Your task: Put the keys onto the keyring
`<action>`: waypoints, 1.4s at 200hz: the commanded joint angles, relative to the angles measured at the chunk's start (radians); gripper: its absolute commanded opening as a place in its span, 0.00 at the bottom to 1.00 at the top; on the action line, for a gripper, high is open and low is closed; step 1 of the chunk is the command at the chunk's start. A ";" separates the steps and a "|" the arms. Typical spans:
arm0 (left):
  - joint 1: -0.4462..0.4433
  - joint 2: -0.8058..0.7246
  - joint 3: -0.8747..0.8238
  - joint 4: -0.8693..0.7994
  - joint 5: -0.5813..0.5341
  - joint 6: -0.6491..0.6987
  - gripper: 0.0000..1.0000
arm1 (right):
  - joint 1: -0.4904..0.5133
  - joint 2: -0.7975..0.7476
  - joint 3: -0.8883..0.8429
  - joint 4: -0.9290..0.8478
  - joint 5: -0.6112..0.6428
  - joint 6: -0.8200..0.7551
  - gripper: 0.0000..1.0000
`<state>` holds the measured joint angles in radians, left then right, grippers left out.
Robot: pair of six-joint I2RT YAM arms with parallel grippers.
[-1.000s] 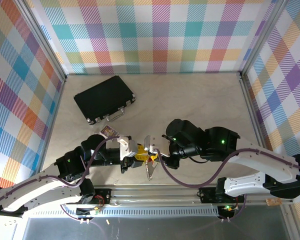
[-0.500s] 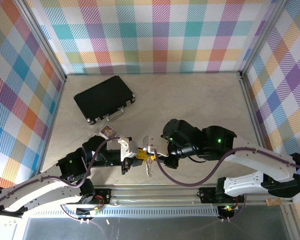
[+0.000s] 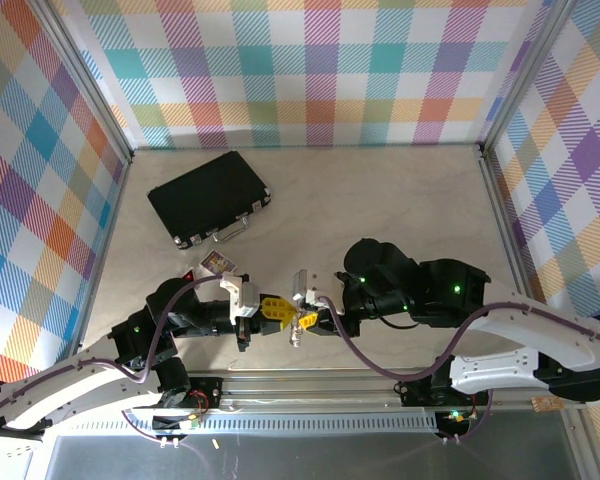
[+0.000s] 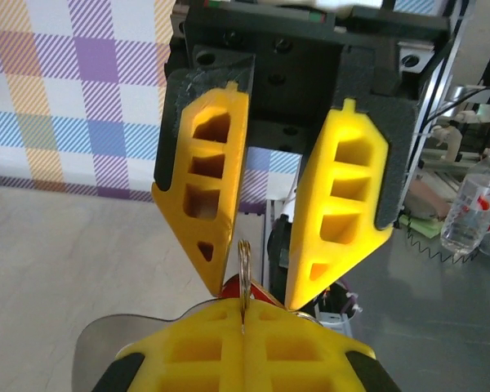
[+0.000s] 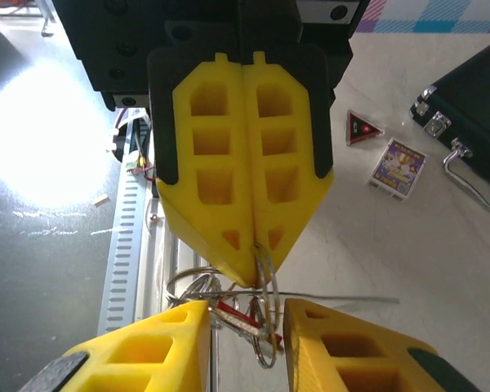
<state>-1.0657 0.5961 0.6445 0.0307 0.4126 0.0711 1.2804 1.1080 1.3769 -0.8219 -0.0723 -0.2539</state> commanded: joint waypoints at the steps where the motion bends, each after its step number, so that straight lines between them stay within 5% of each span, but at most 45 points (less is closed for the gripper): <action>1: -0.002 -0.028 -0.016 0.118 0.053 -0.033 0.00 | 0.007 -0.042 -0.024 0.077 -0.034 0.027 0.28; 91: -0.002 -0.033 -0.035 0.162 0.073 -0.057 0.00 | 0.005 -0.081 -0.057 0.148 -0.071 0.040 0.27; 200: -0.002 -0.048 -0.038 0.144 0.049 -0.053 0.00 | 0.006 -0.034 -0.026 0.092 -0.028 0.021 0.00; 227: -0.002 -0.056 0.017 -0.009 -0.049 0.007 0.26 | 0.009 -0.021 -0.008 0.048 0.018 0.006 0.00; 280: -0.002 -0.002 0.137 -0.274 -0.088 0.125 0.29 | 0.037 0.033 0.039 -0.021 0.080 0.001 0.00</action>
<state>-1.0653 0.5735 0.7204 -0.1104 0.3382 0.1265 1.3010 1.1347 1.3693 -0.8185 -0.0265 -0.2375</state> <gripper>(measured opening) 0.285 0.056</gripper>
